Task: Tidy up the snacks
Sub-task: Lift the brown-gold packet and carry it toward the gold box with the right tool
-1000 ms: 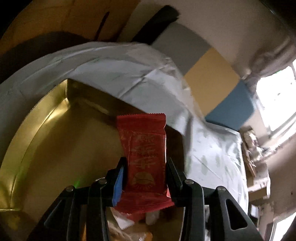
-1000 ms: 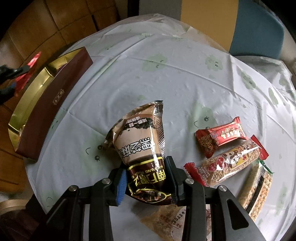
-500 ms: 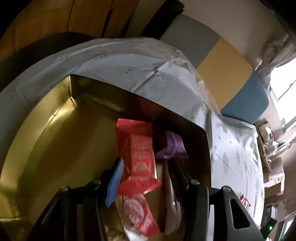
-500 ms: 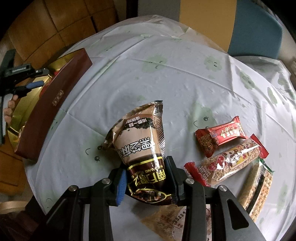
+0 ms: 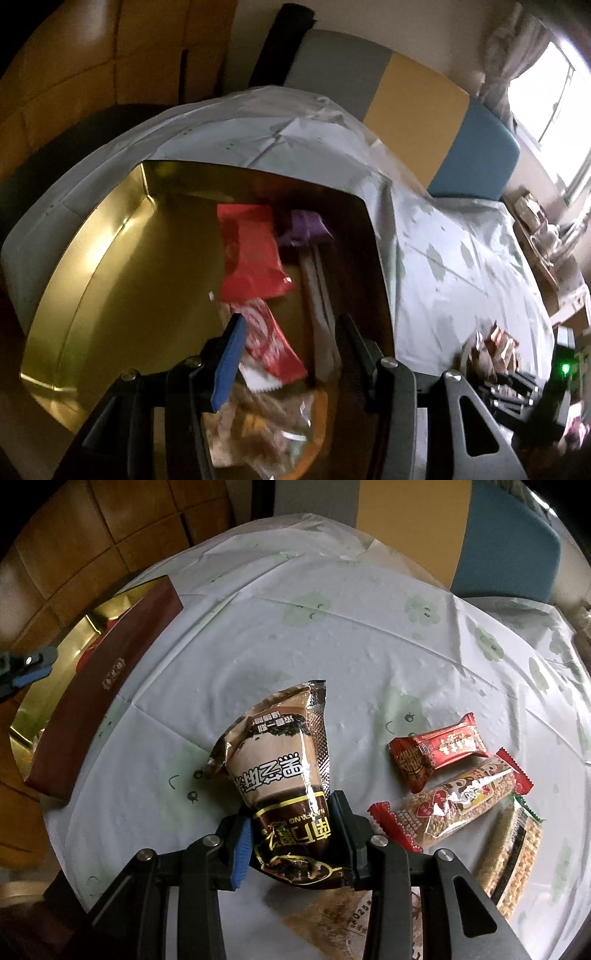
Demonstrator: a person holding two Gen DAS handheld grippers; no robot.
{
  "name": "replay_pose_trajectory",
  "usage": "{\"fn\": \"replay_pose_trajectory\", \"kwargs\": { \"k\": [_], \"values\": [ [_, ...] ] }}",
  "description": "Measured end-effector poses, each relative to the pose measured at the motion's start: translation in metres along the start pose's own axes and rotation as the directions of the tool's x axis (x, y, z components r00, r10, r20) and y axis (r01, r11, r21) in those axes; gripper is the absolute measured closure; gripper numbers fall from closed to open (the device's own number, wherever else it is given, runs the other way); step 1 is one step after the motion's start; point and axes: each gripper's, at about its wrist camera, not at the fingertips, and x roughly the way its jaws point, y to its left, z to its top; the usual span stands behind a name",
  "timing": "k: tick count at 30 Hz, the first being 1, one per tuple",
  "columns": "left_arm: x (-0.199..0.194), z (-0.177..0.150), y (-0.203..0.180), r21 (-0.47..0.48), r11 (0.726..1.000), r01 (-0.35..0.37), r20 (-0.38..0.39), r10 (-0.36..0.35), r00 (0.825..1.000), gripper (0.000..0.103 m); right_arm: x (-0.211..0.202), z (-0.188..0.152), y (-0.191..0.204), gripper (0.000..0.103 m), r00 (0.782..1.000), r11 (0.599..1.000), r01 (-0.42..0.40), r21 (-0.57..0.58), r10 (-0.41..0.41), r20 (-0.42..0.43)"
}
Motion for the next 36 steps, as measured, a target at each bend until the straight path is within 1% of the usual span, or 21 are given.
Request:
{"fn": "replay_pose_trajectory", "kwargs": {
  "k": [10, 23, 25, 28, 32, 36],
  "values": [
    [-0.016, -0.027, -0.008, 0.051, 0.999, -0.008, 0.007, 0.008, 1.000, 0.052, -0.001, -0.003, 0.004, 0.063, 0.999, 1.000, 0.028, 0.000, -0.028, 0.019],
    [-0.026, -0.037, 0.007, 0.034, 0.999, -0.020, 0.022, 0.019, 1.000, 0.052, -0.001, -0.002, 0.015, 0.064, 0.996, 0.996, 0.088, 0.020, -0.089, 0.013],
    [-0.027, -0.038, 0.010, 0.027, 0.999, -0.021, 0.024, 0.020, 1.000, 0.052, -0.001, -0.001, 0.018, 0.065, 0.997, 0.996, 0.082, 0.032, -0.083, 0.004],
    [-0.028, -0.038, 0.016, 0.016, 1.000, -0.025, 0.026, 0.024, 0.999, 0.052, -0.004, -0.001, 0.019, 0.065, 0.999, 0.997, 0.044, 0.059, -0.043, -0.007],
    [-0.030, -0.039, 0.021, 0.003, 1.000, -0.023, 0.027, 0.023, 0.999, 0.052, -0.004, -0.003, 0.030, 0.065, 0.999, 0.998, 0.032, 0.047, -0.031, -0.021],
    [-0.033, -0.040, 0.026, -0.004, 1.000, -0.019, 0.033, 0.019, 0.999, 0.052, -0.009, 0.000, 0.038, 0.065, 0.999, 0.999, -0.016, 0.051, 0.018, -0.027]
  ]
}}
